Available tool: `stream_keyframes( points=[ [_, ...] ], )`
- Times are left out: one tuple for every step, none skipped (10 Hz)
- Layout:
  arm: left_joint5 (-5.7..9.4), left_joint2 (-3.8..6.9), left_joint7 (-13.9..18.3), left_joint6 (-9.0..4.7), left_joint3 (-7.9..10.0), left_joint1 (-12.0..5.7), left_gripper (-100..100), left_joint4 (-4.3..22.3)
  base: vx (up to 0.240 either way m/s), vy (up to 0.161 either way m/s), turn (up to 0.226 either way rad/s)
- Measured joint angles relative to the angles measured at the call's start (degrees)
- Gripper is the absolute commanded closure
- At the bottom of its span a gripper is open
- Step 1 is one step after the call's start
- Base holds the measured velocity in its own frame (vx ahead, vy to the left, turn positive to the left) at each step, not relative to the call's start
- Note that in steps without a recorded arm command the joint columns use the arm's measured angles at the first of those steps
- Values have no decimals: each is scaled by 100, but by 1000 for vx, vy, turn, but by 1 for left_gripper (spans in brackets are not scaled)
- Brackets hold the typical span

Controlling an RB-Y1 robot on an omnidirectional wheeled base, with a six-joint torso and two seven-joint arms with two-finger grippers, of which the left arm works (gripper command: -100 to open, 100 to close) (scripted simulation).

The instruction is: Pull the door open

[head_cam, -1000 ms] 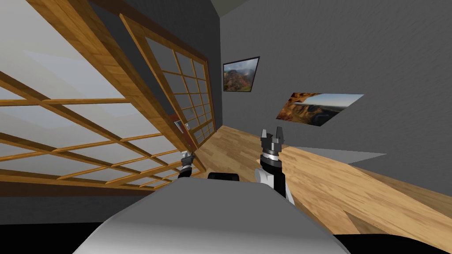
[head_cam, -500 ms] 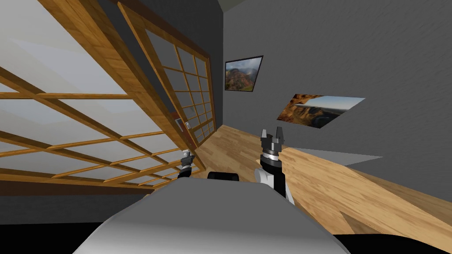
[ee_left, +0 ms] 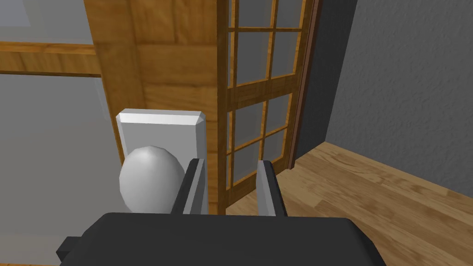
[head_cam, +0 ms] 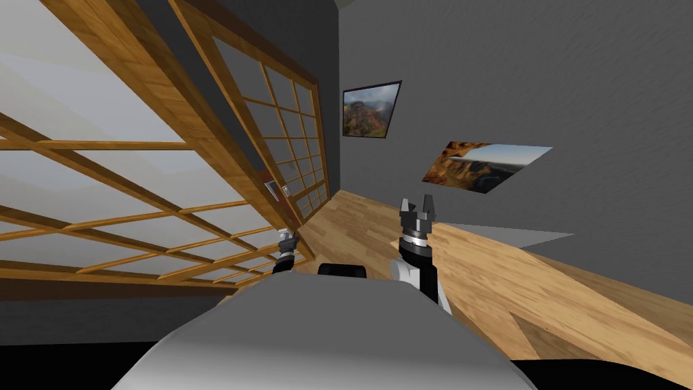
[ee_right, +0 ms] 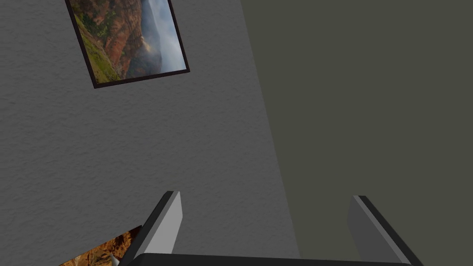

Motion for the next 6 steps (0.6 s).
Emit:
stream_keyframes(
  points=[
    [-16,11,16,73,-38,-10,-100,-40,-192,-84,12],
    [-23,31,36,149,-64,-20,-100,-44,-207,-81,25],
    [-25,74,59,243,-86,24,-100,-112,-208,-27,14],
    [-33,95,85,304,-111,33,-100,-108,-207,-24,-4],
    [-29,121,77,393,-119,93,-100,-214,-202,-32,36],
    [-26,148,64,480,-122,109,-100,-284,-89,-34,-26]
  ],
)
